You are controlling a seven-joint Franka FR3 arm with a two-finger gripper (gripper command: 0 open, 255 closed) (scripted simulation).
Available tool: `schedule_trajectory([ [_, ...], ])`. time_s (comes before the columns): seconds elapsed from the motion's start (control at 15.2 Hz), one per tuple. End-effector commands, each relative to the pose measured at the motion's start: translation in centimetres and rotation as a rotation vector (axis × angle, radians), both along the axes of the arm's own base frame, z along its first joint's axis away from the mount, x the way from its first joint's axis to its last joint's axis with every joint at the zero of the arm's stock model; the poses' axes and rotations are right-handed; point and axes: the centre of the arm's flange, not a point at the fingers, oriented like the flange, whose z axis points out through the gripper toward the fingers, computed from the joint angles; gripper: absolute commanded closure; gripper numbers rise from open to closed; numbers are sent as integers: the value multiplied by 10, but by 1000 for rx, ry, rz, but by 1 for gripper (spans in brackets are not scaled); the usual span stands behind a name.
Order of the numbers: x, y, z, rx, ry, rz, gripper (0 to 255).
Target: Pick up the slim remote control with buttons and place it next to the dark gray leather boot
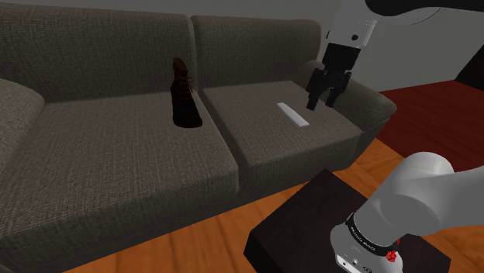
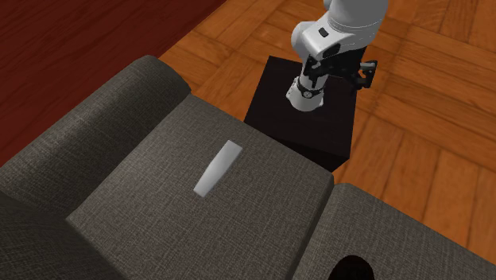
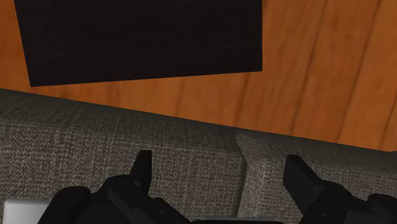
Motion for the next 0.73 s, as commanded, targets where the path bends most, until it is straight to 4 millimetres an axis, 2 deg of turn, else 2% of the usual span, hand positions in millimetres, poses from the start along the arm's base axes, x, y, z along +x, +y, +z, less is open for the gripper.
schedule_trajectory([
  [0.0,0,0,0,0,0,0,0],
  [0.66,73,-70,-71,-57,-26,-52,0],
])
